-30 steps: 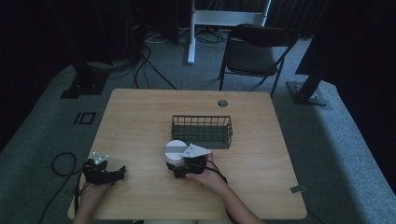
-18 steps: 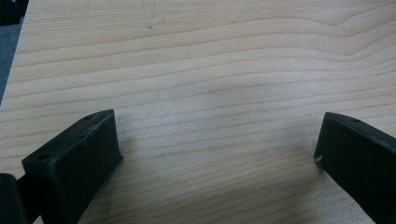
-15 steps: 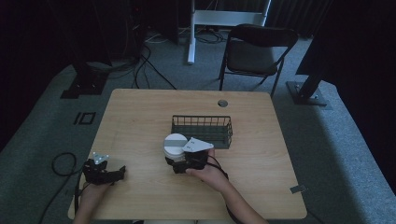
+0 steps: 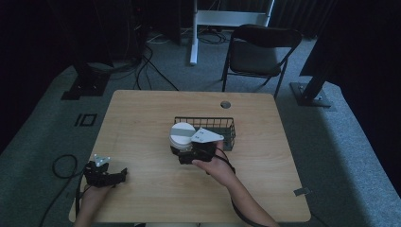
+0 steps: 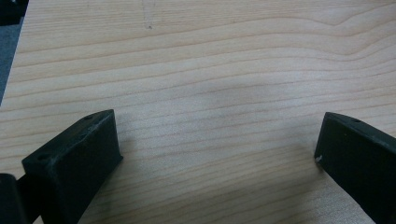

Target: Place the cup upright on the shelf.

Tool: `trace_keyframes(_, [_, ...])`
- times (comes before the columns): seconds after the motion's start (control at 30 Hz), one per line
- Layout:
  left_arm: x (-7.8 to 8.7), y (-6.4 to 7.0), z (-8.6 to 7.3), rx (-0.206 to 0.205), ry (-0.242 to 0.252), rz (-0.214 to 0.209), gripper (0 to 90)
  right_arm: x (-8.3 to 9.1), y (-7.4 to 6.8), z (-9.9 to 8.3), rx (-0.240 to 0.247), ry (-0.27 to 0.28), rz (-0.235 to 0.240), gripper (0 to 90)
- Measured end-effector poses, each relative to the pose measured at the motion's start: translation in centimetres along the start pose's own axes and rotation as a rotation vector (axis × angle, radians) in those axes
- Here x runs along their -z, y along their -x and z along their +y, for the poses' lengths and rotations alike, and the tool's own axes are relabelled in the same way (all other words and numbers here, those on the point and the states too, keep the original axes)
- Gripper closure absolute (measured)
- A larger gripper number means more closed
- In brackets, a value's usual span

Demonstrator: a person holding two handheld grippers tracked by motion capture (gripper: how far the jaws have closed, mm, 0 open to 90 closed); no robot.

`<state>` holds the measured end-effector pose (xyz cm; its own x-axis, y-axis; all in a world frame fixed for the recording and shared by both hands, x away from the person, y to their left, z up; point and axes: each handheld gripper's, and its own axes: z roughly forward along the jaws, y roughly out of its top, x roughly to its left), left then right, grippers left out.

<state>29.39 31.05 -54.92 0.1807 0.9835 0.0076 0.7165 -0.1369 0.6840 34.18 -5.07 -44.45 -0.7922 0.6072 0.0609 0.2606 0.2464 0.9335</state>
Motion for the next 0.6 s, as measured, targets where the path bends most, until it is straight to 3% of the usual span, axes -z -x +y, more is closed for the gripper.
trace_keyframes(0.2, [0.0, 0.0, 0.0, 0.000, 0.000, 0.000, 0.2, 0.6, 0.9, 1.0, -0.011, 0.024, -0.051, 18.6])
trace_keyframes(0.43, [0.0, 0.0, 0.0, 0.000, 0.001, 0.000, 0.2, 1.3, 2.8, 1.4, -0.051, 0.042, -0.157, 18.6])
trace_keyframes(0.6, [0.0, 0.0, 0.0, 0.000, 0.001, 0.000, 0.2, 1.9, 4.4, 1.5, -0.045, 0.044, -0.220, 18.6])
